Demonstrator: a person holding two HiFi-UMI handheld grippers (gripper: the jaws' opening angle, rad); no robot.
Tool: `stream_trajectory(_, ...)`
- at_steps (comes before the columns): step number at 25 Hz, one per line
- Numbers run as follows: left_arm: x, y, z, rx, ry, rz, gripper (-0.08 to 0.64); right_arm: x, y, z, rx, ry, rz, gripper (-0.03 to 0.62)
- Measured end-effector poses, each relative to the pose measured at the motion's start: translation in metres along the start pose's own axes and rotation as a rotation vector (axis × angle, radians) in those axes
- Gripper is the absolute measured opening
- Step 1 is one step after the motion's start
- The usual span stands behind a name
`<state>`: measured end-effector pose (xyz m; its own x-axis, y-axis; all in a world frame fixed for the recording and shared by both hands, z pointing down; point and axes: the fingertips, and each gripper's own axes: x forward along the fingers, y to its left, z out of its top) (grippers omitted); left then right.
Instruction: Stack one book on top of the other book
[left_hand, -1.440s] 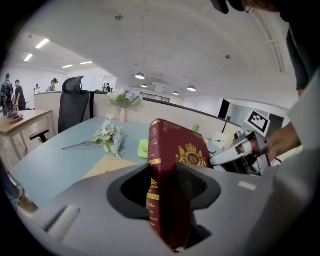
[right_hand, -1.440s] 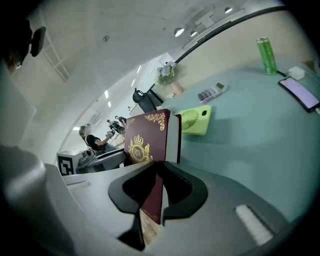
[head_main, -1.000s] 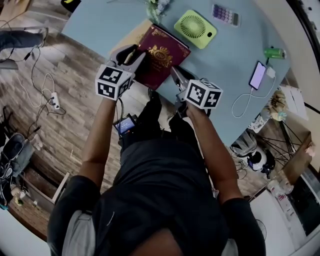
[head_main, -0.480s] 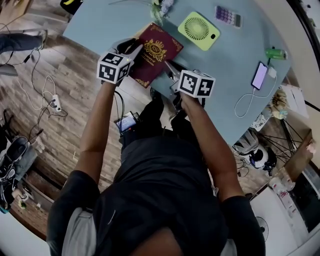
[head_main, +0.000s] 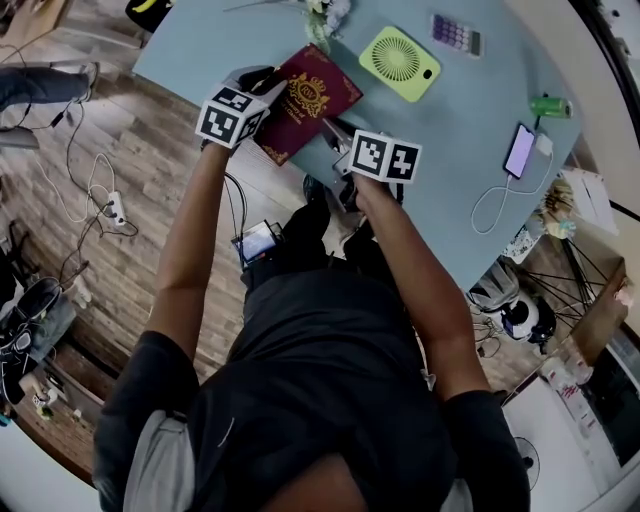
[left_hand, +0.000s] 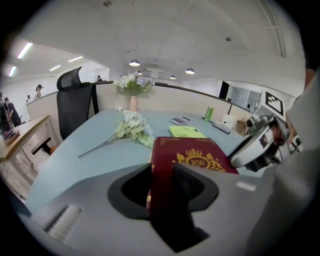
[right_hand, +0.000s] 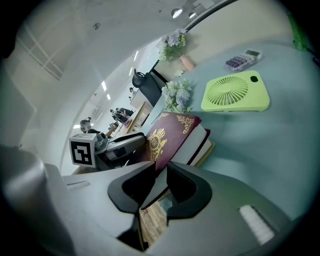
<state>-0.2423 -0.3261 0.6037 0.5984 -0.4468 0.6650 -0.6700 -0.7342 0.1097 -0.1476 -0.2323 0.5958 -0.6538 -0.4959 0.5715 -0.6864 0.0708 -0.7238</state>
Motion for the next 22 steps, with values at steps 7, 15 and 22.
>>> stream_trajectory(7, -0.002, -0.001, 0.012, 0.054, 0.026, -0.021, 0.169, -0.003, 0.003, 0.003, -0.073, 0.013, 0.012, 0.061)
stream_trajectory(15, -0.062, -0.008, 0.045, 0.105, -0.044, 0.063, 0.169, -0.023, 0.005, 0.008, -0.120, 0.014, 0.025, 0.067)
stream_trajectory(22, -0.099, -0.032, 0.053, 0.110, -0.049, 0.120, 0.169, -0.001, -0.003, -0.001, -0.070, 0.079, 0.030, 0.154)
